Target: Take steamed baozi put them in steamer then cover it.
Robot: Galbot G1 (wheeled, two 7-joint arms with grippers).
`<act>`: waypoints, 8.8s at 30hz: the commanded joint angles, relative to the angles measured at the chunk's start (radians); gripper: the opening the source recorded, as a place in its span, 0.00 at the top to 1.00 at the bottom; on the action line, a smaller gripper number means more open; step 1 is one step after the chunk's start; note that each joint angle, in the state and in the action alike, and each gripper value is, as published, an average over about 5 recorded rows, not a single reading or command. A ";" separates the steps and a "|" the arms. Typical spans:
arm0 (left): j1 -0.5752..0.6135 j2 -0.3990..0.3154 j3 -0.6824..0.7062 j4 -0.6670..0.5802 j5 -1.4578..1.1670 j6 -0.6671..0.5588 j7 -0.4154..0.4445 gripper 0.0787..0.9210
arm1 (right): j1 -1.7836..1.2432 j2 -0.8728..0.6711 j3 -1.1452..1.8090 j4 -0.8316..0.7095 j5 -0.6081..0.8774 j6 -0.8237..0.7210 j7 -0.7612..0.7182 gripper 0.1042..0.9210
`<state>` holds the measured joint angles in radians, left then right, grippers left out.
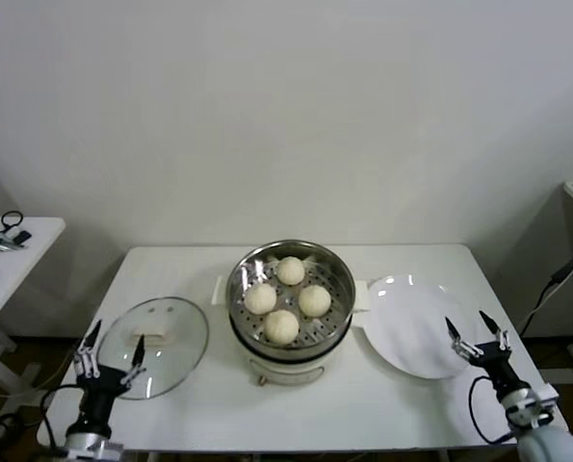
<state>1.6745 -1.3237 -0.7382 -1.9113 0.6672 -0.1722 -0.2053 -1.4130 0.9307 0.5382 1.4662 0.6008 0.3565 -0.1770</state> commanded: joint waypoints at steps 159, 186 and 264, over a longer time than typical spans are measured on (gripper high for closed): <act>-0.599 -0.141 0.829 0.111 0.946 0.797 0.379 0.93 | -0.049 0.264 0.071 0.032 -0.281 0.065 0.100 0.12; -0.504 -0.049 0.854 -0.135 0.659 0.808 0.340 0.32 | -0.061 0.253 0.056 0.090 -0.257 -0.004 0.117 0.12; -0.012 0.035 0.087 0.140 -0.945 -0.184 0.240 0.12 | -0.133 0.278 0.027 0.182 -0.265 -0.013 0.153 0.12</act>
<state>1.6607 -1.2884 -0.6499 -1.7730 -0.2744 -0.3526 0.0341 -1.5404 1.2091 0.5638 1.6435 0.3339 0.3441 -0.0221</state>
